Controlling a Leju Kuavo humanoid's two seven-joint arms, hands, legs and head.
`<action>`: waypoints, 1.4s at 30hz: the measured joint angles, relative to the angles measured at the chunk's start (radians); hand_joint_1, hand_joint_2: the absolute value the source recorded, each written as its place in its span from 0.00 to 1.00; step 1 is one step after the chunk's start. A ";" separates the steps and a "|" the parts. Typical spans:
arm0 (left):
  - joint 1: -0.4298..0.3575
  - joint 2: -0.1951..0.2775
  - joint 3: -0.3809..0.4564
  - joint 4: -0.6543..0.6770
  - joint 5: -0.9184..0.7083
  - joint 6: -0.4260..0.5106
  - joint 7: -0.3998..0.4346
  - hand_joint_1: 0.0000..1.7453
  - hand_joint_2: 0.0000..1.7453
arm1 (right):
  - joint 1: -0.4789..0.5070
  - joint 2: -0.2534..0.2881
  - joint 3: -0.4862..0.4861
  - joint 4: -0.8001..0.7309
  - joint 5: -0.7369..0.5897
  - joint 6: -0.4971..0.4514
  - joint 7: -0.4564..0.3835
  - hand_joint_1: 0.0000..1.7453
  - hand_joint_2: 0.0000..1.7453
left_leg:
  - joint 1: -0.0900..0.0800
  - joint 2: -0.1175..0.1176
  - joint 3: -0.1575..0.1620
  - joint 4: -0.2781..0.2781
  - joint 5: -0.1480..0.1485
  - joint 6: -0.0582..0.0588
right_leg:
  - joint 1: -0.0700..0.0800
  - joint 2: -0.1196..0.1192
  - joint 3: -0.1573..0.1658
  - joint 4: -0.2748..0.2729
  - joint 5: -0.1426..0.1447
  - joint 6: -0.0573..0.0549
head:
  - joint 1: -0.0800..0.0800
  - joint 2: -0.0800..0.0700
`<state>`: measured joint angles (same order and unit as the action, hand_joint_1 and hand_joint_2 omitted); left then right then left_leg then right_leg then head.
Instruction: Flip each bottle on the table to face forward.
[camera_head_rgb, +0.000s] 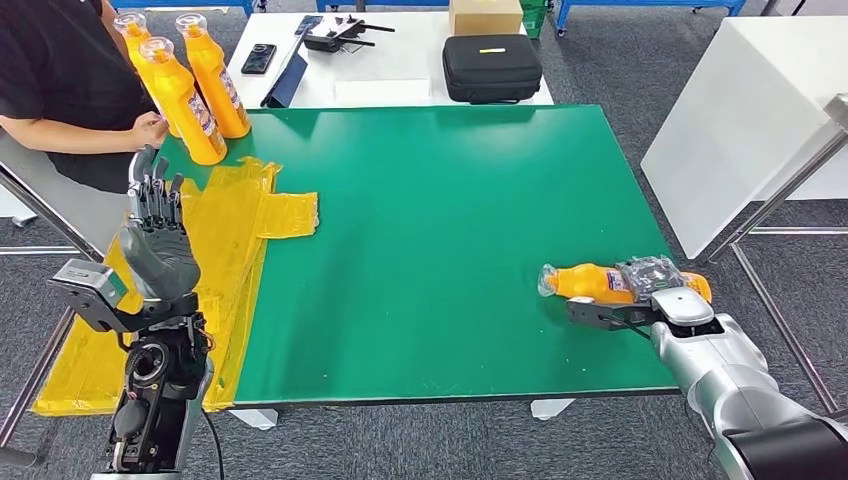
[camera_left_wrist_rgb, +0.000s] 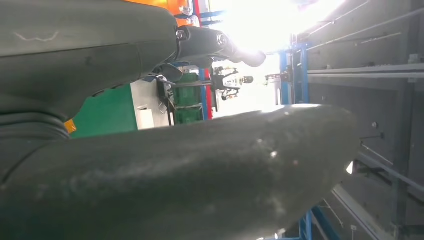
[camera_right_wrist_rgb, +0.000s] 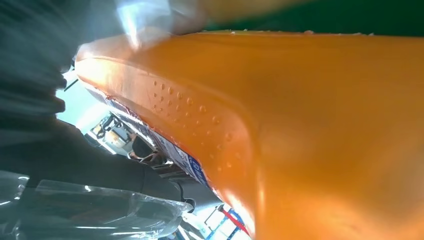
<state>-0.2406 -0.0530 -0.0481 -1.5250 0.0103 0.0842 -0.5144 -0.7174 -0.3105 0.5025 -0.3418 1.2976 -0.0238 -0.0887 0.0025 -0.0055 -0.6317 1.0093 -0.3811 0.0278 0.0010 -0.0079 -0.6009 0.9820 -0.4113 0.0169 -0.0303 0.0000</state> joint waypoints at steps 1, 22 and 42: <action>0.000 0.000 0.000 0.000 0.001 0.000 -0.002 0.00 0.00 | 0.004 0.000 -0.001 0.000 -0.004 -0.001 0.001 1.00 1.00 | 0.000 0.000 0.001 0.000 0.000 -0.001 | 0.000 0.000 0.000 0.000 0.000 0.000 | 0.000 0.000; -0.056 0.000 -0.029 -0.057 -0.011 0.026 0.000 0.00 0.00 | 0.106 0.029 -0.201 0.008 -0.205 0.004 0.072 0.00 1.00 | 0.014 0.001 0.052 0.000 -0.029 -0.003 | 0.014 0.000 0.052 -0.020 -0.026 -0.005 | 0.002 0.000; -0.079 0.000 -0.053 -0.068 0.000 0.030 -0.007 0.00 0.00 | 0.160 0.022 -0.345 -0.006 -0.260 0.009 0.016 1.00 1.00 | 0.024 0.000 0.063 0.000 -0.035 -0.002 | 0.022 -0.001 0.071 -0.033 -0.029 -0.005 | 0.002 0.000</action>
<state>-0.3199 -0.0530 -0.1012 -1.5933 0.0099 0.1140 -0.5210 -0.5570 -0.2881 0.1572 -0.3475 1.0374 -0.0153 -0.0729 0.0263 -0.0059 -0.5685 1.0091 -0.4163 0.0263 0.0231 -0.0084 -0.5303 0.9489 -0.4399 0.0122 -0.0284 0.0000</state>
